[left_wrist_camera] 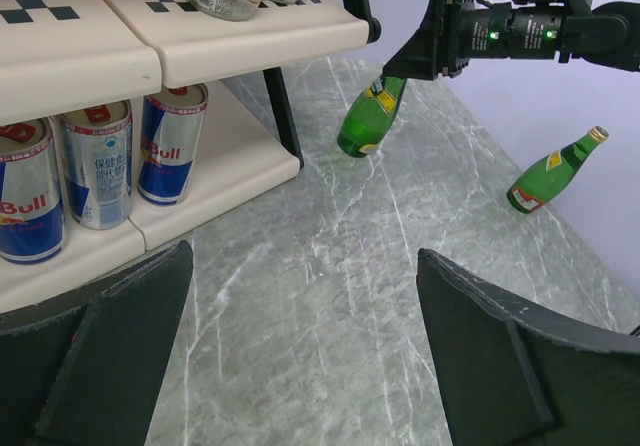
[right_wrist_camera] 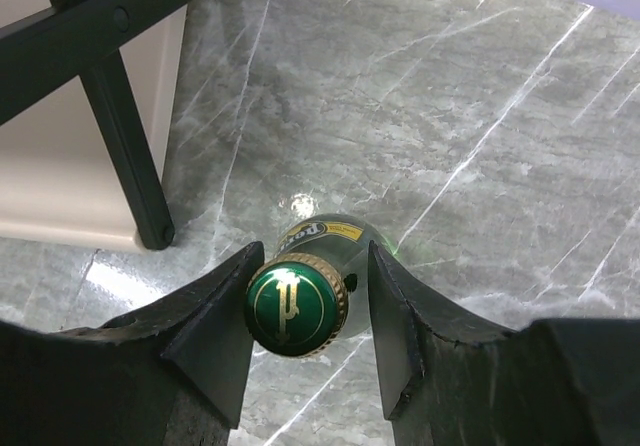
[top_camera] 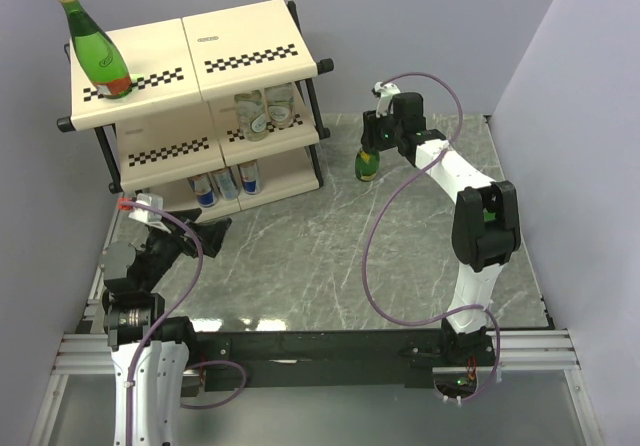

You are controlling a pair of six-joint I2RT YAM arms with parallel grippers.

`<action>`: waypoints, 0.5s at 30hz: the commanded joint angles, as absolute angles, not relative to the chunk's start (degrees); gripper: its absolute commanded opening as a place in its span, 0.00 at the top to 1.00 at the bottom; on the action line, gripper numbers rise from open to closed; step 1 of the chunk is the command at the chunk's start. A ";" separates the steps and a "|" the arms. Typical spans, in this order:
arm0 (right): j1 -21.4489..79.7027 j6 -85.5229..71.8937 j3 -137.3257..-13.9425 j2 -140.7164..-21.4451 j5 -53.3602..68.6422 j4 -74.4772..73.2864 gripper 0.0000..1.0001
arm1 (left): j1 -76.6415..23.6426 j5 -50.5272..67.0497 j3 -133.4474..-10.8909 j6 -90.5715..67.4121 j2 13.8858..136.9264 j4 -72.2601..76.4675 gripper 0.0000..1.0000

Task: Place and organize the beverage onto the shelf
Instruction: Pick up the drink from the center of the board.

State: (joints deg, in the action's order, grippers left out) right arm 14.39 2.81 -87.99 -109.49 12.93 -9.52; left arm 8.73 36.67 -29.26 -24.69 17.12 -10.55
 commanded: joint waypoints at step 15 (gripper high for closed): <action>14.68 2.11 -92.99 -108.02 12.74 -7.91 0.49 | 8.44 38.32 -29.09 -24.61 17.67 -8.17 0.01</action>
